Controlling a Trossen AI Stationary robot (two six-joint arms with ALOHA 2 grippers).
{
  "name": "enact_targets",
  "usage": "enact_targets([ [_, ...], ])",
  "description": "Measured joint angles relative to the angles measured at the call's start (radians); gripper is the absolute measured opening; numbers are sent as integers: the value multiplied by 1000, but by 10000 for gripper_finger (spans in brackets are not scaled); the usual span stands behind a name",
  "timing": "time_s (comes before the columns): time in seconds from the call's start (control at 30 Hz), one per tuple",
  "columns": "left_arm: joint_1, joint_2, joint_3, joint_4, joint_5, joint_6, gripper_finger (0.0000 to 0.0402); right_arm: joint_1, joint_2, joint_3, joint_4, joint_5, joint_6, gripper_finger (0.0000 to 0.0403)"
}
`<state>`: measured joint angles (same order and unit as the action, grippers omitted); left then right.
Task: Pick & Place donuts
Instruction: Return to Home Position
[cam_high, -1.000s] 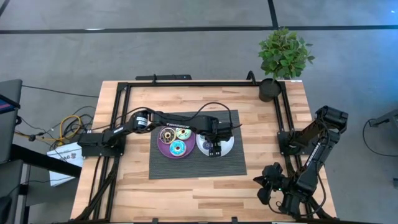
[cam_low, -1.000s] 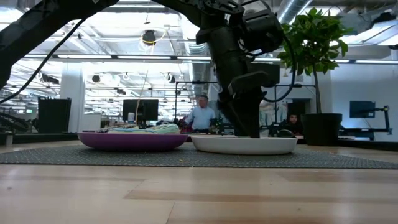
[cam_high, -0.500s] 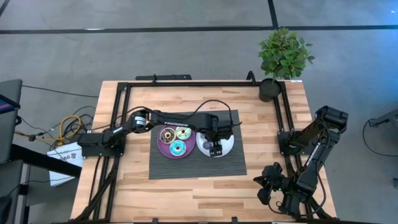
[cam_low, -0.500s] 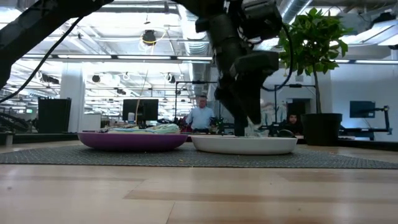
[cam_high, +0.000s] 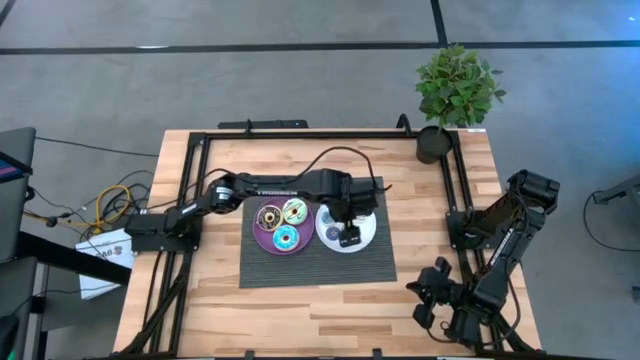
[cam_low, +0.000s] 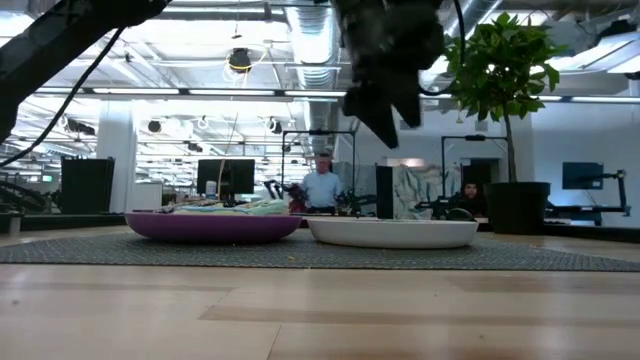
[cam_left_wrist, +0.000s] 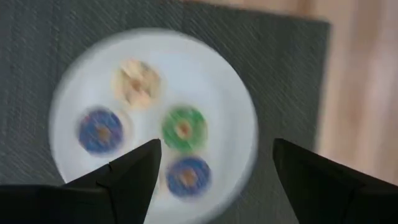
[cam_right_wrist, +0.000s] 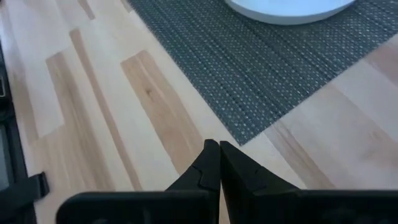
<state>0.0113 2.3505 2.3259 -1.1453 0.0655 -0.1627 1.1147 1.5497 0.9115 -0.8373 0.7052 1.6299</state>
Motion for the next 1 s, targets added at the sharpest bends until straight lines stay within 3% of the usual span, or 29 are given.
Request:
enact_targets([
  [0.1,-7,-1,30,-64,80,59,302,-12,0,0,-12,1,0,0],
  [0.23,-32,-46,-7,3,178,168,302,-34,0,0,-30,1,-30,0],
  [0.4,-39,-71,-27,6,115,202,302,-50,0,0,-22,34,-34,0],
  [0.67,-32,-85,-46,29,113,245,302,-130,0,0,-14,56,-50,0],
  [0.83,-34,-125,-225,122,140,248,302,-201,0,0,37,57,-125,0],
  [1.0,-24,-310,-552,335,139,199,302,-251,0,0,67,55,-161,0],
])
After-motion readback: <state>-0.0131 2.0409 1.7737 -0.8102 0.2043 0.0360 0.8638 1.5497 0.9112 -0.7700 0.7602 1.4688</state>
